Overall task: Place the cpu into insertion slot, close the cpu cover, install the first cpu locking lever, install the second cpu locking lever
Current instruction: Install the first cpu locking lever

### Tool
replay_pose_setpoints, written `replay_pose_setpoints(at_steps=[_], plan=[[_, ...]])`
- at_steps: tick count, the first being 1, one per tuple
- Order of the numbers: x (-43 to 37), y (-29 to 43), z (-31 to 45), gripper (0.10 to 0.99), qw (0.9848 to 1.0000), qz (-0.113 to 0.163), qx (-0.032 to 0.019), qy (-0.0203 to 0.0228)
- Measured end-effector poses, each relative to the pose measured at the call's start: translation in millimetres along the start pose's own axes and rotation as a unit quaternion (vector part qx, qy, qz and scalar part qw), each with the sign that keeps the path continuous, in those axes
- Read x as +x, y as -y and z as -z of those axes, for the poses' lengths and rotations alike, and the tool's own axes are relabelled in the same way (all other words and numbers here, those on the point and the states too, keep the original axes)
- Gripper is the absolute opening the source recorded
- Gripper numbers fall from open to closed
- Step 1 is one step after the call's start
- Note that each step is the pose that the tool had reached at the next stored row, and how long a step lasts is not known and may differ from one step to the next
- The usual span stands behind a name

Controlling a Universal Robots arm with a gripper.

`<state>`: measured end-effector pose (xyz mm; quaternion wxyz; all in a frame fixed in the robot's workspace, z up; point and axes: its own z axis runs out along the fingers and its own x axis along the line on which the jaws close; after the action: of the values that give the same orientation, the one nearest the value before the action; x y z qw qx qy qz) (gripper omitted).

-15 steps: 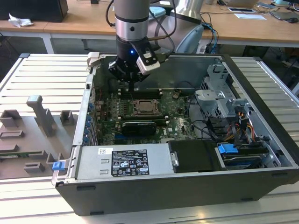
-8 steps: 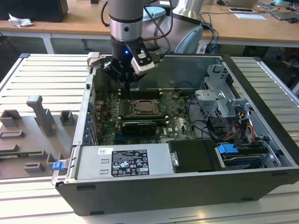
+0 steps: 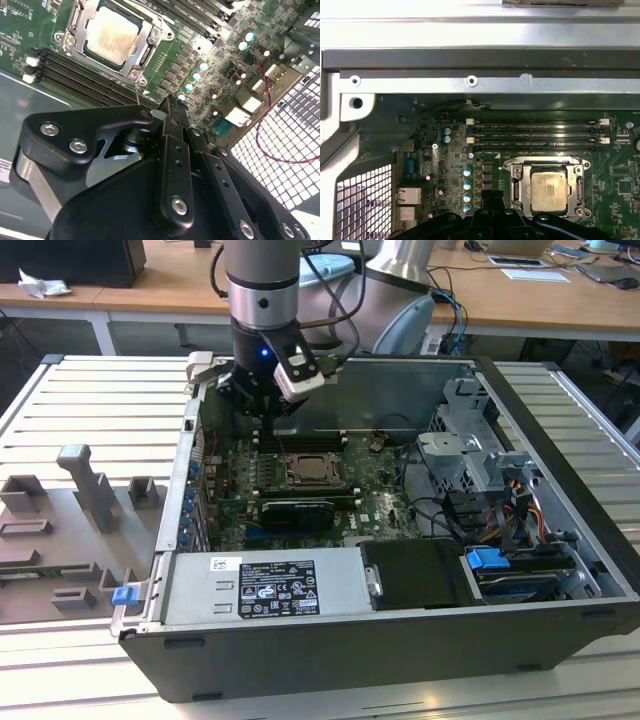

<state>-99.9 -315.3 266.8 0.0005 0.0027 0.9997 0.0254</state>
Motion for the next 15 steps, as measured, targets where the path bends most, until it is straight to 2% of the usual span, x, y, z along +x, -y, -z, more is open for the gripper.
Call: replay_pose_setpoints(at_steps=[5, 15], plan=[[3.6, -4.0, -3.5, 0.106, 1.0000, 0.001, 0.0000, -0.0001], [4.8, -20.3, -8.1, 0.106, 1.0000, 0.003, 0.0000, -0.0002]])
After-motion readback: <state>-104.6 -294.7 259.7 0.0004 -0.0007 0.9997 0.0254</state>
